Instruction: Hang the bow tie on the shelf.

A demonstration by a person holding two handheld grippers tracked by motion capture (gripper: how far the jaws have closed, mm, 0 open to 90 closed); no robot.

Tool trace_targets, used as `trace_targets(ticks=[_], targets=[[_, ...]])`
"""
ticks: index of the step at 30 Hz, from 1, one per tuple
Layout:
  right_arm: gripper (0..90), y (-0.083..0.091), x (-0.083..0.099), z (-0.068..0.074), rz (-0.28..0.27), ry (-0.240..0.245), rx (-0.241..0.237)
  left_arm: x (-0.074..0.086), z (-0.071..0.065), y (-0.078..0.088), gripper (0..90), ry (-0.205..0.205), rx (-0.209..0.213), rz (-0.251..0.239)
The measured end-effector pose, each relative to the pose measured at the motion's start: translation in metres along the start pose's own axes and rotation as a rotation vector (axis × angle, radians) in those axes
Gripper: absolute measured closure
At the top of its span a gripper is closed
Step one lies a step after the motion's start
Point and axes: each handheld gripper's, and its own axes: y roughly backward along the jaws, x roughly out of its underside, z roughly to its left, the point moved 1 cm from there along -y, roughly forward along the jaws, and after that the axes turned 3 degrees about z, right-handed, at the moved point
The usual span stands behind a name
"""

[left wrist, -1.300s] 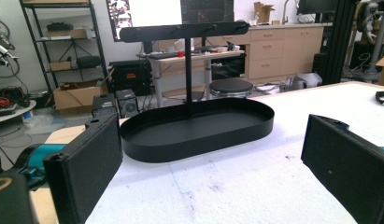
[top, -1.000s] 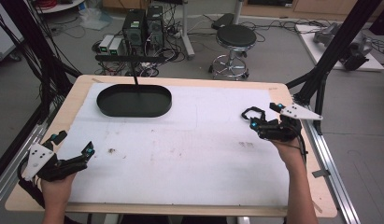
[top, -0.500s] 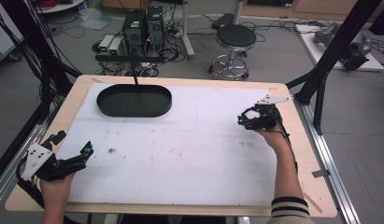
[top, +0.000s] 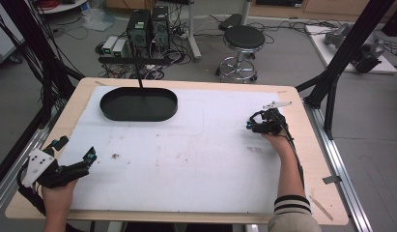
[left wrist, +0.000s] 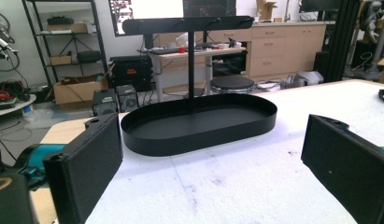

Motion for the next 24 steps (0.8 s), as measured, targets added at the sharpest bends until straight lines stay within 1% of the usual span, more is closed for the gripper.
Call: trace_targets(ticks=[1,2,3,4,6,7,8,9,11,14,16,18,19,22,24], targets=[[20.9,-0.0011,0.0006,-0.0013,-0.003,-0.015,-0.002,0.0000,0.0000,0.0000,5.9,0.000,0.000,0.000],[20.9,-0.0011,0.0006,-0.0013,-0.003,-0.015,-0.002,0.0000,-0.0003,-0.0002,5.9,0.000,0.001,0.000],[22.4,-0.0027,0.0015,-0.0027,-0.001,-0.035,-0.014,0.0000,-0.0005,-0.0005,5.8,0.000,0.001,-0.002],[25.1,-0.0039,0.0019,-0.0036,-0.002,-0.030,-0.026,0.0000,-0.0006,-0.0007,5.8,0.000,0.001,-0.002],[29.0,-0.0054,0.0029,-0.0032,0.013,-0.040,-0.041,0.0001,-0.0008,-0.0010,5.8,-0.002,0.001,0.000],[29.0,-0.0054,0.0029,-0.0032,0.013,-0.040,-0.041,0.0001,-0.0008,-0.0011,5.8,-0.003,0.003,0.001],[30.8,-0.0063,0.0032,-0.0038,0.012,-0.042,-0.044,0.0004,-0.0008,-0.0013,5.8,-0.004,0.001,0.002],[33.5,-0.0069,0.0038,-0.0042,0.017,-0.061,-0.048,0.0006,-0.0010,-0.0015,5.8,-0.003,0.001,0.002],[37.6,-0.0075,0.0041,-0.0052,0.013,-0.077,-0.061,0.0010,-0.0008,-0.0016,5.8,-0.004,0.000,0.004],[43.1,-0.0091,0.0044,-0.0047,0.022,-0.064,-0.061,0.0012,-0.0007,-0.0019,5.8,-0.004,0.000,0.006],[45.5,-0.0104,0.0050,-0.0040,0.038,-0.058,-0.048,0.0014,-0.0008,-0.0020,5.8,-0.006,0.000,0.007],[49.2,-0.0109,0.0049,-0.0035,0.039,-0.049,-0.035,0.0014,-0.0010,-0.0022,5.9,-0.008,-0.001,0.007],[53.0,-0.0108,0.0047,-0.0029,0.041,-0.046,-0.028,0.0015,-0.0010,-0.0023,5.8,-0.008,0.000,0.008],[66.4,-0.0101,0.0038,-0.0004,0.054,-0.012,-0.004,0.0016,-0.0007,-0.0022,5.9,-0.009,-0.001,0.009],[77.7,-0.0099,0.0032,0.0021,0.057,0.005,-0.014,0.0017,-0.0004,-0.0021,5.8,-0.008,-0.002,0.009]])
